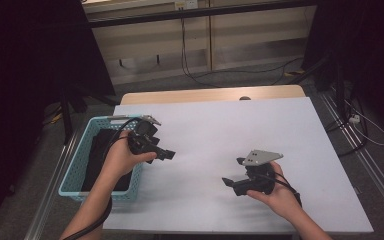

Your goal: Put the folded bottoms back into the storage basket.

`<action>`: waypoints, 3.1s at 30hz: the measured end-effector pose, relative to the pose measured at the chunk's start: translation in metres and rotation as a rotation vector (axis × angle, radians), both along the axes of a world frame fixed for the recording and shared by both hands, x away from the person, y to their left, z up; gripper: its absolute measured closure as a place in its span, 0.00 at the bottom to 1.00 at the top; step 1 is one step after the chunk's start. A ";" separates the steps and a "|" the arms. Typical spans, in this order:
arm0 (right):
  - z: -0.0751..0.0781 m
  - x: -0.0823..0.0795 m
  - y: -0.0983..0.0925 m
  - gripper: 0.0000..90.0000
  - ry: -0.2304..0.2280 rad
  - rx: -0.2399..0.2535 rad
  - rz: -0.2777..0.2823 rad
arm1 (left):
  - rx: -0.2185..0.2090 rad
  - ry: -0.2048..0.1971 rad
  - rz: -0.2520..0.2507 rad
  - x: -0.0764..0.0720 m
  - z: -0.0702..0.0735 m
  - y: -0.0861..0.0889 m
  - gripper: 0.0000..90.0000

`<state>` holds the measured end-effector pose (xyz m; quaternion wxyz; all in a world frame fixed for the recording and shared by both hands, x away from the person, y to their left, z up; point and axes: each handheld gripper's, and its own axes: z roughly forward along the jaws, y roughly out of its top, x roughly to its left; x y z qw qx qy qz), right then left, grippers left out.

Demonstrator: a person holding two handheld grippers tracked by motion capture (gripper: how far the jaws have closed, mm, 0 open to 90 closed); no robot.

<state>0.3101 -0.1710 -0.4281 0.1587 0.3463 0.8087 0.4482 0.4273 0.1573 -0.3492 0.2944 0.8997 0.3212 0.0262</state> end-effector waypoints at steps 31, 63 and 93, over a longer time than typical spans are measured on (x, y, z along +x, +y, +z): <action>-0.005 -0.016 -0.042 0.19 0.023 -0.040 -0.029 | -0.054 -0.003 -0.055 -0.027 -0.027 -0.019 0.17; -0.013 -0.039 -0.084 0.18 0.056 -0.054 -0.086 | -0.096 -0.034 -0.060 -0.052 -0.056 -0.017 0.15; -0.022 -0.045 -0.095 0.18 0.064 -0.048 -0.089 | -0.135 -0.030 -0.066 -0.063 -0.076 -0.007 0.12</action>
